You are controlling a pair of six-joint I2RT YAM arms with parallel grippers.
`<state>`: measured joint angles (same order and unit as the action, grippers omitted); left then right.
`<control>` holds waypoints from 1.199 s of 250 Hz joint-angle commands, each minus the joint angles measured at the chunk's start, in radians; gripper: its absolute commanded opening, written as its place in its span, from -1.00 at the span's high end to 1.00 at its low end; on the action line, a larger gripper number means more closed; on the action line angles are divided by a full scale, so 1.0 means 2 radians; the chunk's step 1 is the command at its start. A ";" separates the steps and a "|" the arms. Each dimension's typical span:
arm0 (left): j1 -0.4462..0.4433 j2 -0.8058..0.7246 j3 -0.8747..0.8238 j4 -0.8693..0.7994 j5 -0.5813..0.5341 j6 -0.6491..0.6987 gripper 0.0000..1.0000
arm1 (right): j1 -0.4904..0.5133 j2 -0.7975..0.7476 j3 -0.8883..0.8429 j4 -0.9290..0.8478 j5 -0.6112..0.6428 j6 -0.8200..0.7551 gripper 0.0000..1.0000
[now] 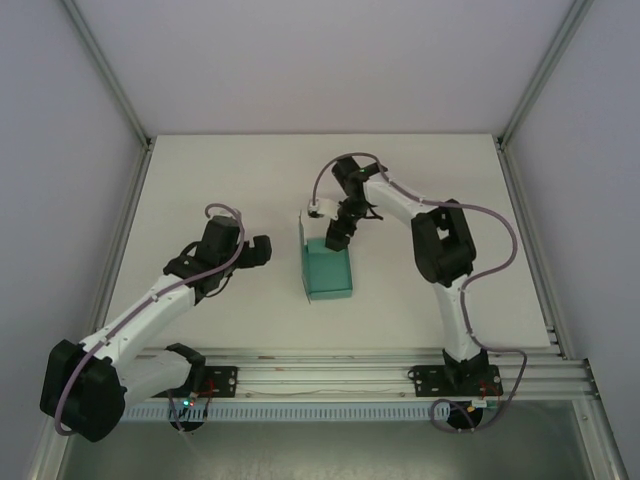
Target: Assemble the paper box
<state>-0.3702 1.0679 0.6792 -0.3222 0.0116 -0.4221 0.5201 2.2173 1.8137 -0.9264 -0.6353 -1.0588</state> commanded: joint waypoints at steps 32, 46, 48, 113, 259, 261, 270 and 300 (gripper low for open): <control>0.006 0.001 -0.015 0.024 0.010 -0.010 -1.00 | 0.020 0.025 0.024 -0.019 0.030 0.007 0.22; 0.006 0.001 -0.017 0.023 0.008 -0.009 -1.00 | 0.023 0.025 0.019 -0.012 0.045 0.013 0.45; 0.006 0.001 -0.017 0.023 0.008 -0.009 -1.00 | 0.023 0.025 0.018 -0.011 0.046 0.014 0.47; 0.007 0.007 -0.022 0.026 0.007 -0.006 -1.00 | 0.038 0.025 -0.012 0.041 0.110 0.051 0.69; 0.007 0.002 -0.027 0.024 -0.002 -0.005 -1.00 | 0.076 0.070 -0.026 0.050 0.301 0.163 1.00; 0.007 0.002 -0.027 0.024 -0.002 -0.005 -1.00 | 0.077 0.070 -0.028 0.052 0.305 0.166 1.00; 0.008 0.001 -0.027 0.024 -0.004 -0.005 -1.00 | 0.080 0.069 -0.036 0.057 0.323 0.175 1.00; 0.008 -0.004 -0.027 0.017 -0.012 -0.006 -1.00 | 0.091 0.065 -0.067 0.084 0.389 0.194 1.00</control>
<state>-0.3588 1.0817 0.6323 -0.2947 0.0143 -0.4225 0.6926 2.2578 1.7847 -0.7429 -0.1390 -0.7658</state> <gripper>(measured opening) 0.998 0.089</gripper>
